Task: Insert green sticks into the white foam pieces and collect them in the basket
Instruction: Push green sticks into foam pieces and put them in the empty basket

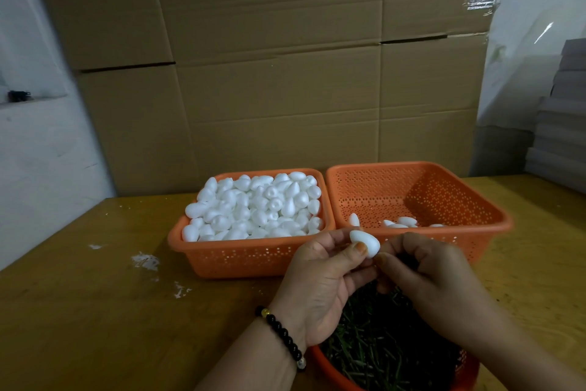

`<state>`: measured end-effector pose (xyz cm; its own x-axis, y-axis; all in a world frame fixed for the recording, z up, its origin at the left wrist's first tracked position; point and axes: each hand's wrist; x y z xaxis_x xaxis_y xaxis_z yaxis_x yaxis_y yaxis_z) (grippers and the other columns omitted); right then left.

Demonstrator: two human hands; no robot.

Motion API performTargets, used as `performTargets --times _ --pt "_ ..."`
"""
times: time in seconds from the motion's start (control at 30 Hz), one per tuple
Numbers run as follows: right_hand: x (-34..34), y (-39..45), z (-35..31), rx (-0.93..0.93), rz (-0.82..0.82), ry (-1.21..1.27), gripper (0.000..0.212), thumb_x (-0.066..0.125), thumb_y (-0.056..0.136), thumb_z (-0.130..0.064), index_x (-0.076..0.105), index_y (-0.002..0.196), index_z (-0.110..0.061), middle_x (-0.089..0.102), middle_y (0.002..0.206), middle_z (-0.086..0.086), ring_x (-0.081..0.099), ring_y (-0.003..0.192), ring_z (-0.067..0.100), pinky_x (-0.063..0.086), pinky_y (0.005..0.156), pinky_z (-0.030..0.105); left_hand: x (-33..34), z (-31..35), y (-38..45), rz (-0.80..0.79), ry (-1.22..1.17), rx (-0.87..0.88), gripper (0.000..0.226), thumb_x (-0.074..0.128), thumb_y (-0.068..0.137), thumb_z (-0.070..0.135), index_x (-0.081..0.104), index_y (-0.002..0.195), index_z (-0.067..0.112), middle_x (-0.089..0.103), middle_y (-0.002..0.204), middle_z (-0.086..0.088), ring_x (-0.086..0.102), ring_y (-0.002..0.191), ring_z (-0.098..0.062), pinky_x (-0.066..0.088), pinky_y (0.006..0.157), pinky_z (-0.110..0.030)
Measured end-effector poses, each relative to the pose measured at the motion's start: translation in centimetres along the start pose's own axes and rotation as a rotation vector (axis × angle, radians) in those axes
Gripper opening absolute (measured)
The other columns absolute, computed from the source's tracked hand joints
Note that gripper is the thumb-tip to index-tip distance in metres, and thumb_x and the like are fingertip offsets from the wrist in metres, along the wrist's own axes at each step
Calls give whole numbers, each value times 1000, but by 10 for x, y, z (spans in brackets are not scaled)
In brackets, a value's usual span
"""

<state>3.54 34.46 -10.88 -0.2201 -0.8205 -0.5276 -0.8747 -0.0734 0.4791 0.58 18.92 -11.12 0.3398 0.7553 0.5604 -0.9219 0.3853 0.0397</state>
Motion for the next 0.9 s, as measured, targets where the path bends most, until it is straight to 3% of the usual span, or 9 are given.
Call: performTargets --times 0.57,0.73,0.9 --pt "0 -1 0 66 32 -30 10 69 84 -18 67 78 -26 70 66 -8 62 51 4 44 49 14 0 0 1 28 -21 -23 22 58 88 -1 61 110 1 70 97 -15 67 88 -20 57 76 -32" --pt "-1 -3 0 87 29 -1 8 74 80 -22 68 81 -28 71 70 -9 64 56 4 52 53 24 0 1 1 19 -20 -26 21 58 88 -2 62 109 0 68 104 -19 66 95 -23 56 80 -34" --pt "-2 -2 3 75 63 -2 16 78 75 -21 68 83 -29 70 72 -13 64 58 2 47 52 14 -1 3 1 32 -108 -48 27 65 76 3 64 103 0 69 91 -14 67 78 -17 57 71 -31"
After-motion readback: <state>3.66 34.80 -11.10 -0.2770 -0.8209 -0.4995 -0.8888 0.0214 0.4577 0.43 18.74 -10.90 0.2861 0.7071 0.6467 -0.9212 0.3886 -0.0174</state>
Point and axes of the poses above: each hand's wrist, its own y-axis towards the middle knuckle, its own x-axis out of the palm, z = x × y
